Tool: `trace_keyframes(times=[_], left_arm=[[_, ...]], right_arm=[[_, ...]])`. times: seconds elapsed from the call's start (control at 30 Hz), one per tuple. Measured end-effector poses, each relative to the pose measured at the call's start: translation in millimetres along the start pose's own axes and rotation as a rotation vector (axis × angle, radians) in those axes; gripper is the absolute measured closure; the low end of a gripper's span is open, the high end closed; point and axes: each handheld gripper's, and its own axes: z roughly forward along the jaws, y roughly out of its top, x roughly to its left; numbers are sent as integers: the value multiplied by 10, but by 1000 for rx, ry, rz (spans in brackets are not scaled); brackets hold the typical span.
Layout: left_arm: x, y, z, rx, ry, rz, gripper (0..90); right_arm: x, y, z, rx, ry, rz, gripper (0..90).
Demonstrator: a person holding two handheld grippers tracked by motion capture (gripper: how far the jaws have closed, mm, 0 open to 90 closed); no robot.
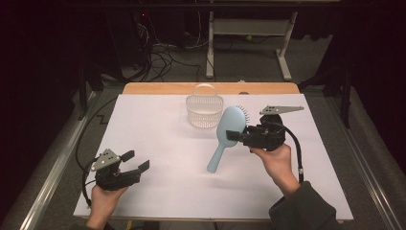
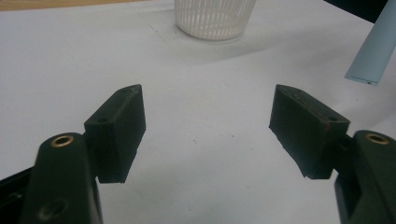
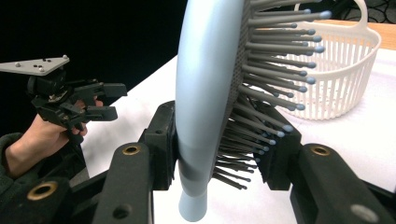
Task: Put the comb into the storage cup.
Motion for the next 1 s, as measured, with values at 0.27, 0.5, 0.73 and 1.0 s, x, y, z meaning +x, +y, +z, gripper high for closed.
trace_keyframes(times=[0.27, 0.5, 0.73, 1.0], left_arm=[[15, -24, 6, 2, 0, -11, 263], [28, -36, -6, 0, 2, -23, 263], [30, -43, -11, -1, 10, -25, 263], [29, -53, -7, 1, 9, -29, 263]], right_arm=[[-3, 74, -7, -1, -11, -10, 558], [-3, 135, -10, -3, -15, -14, 558], [-17, 184, -19, -7, -23, -15, 557], [-44, 258, -61, -19, -33, -10, 558]])
